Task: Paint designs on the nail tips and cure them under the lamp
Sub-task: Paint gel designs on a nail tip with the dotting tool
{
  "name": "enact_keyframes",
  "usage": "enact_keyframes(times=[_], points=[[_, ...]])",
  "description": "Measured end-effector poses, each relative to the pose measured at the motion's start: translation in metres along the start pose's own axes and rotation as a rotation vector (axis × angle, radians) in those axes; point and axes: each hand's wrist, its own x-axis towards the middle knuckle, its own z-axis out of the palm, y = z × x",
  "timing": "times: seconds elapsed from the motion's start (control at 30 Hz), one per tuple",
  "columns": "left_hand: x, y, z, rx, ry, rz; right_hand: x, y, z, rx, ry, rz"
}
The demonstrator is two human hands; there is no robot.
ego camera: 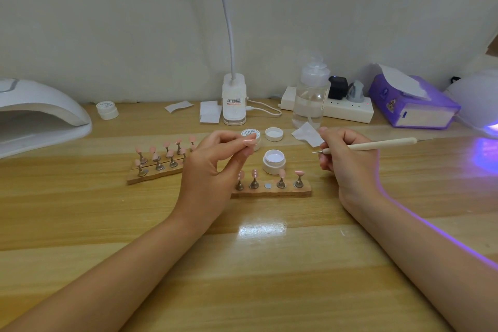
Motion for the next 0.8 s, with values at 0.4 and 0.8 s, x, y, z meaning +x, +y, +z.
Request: enact_keyframes(times=[0.4, 0.8], points=[[-0.001, 0.002, -0.002, 0.008, -0.068, -0.002, -0.003, -0.001, 0.002, -0.125, -0.016, -0.031], [-0.001, 0.002, -0.002, 0.007, -0.102, -0.052, 0.011, -0.018, 0.022, -0.262, -0.233, -0.126]])
